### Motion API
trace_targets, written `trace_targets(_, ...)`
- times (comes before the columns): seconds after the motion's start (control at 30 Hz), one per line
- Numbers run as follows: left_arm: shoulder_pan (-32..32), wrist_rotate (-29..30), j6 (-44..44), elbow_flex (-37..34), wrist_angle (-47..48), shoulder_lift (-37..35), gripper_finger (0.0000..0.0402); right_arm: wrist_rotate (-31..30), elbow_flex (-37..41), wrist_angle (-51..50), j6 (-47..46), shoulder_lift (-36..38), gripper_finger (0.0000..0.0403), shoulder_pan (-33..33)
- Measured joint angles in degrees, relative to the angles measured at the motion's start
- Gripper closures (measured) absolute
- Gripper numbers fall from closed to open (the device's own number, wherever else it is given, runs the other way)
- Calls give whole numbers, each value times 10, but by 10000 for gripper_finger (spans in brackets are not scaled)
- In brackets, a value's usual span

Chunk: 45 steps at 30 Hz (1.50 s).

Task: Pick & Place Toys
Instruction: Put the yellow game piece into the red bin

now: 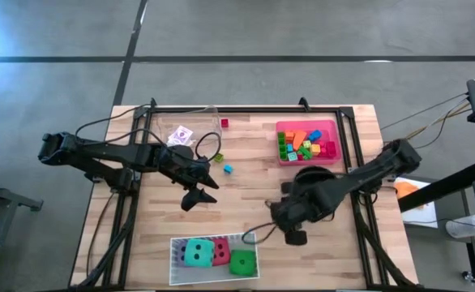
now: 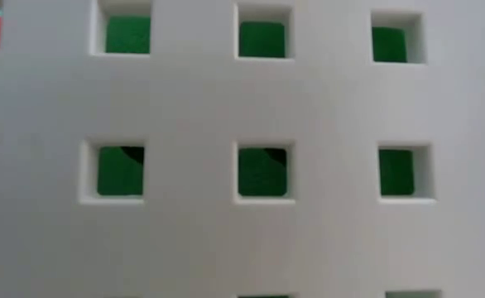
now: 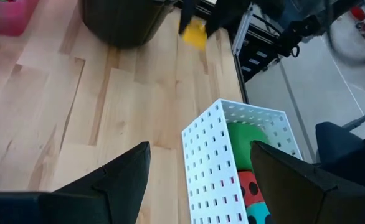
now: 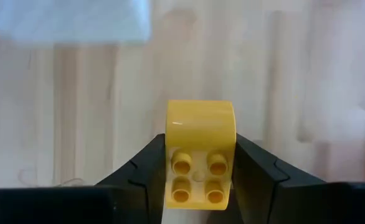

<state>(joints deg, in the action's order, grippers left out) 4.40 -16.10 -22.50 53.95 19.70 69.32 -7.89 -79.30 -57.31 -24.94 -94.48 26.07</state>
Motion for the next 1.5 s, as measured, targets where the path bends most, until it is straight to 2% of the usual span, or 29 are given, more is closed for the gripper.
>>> trace_targets(0.27,-1,26,-19,0,5,0,123,-198,6,-25,-158,114,270,-74)
trace_targets(0.47,-10,30,-20,0,5,0,123,-221,9,-25,-226,181,270,-201)
trace_targets(0.57,-17,31,-20,0,5,0,123,-195,13,-25,-237,197,270,-280)
trace_targets(0.73,-29,30,-56,0,4,-1,124,-67,42,-24,-237,200,270,-422)
trace_targets(0.97,-36,38,-90,0,3,-1,124,2,84,-25,-201,177,271,-555)
trace_targets(1.2,-41,41,-92,0,5,-1,124,61,94,-27,-144,146,271,-636)
trace_targets(1.5,-54,78,-110,0,14,-1,124,67,94,-34,-79,102,271,-692)
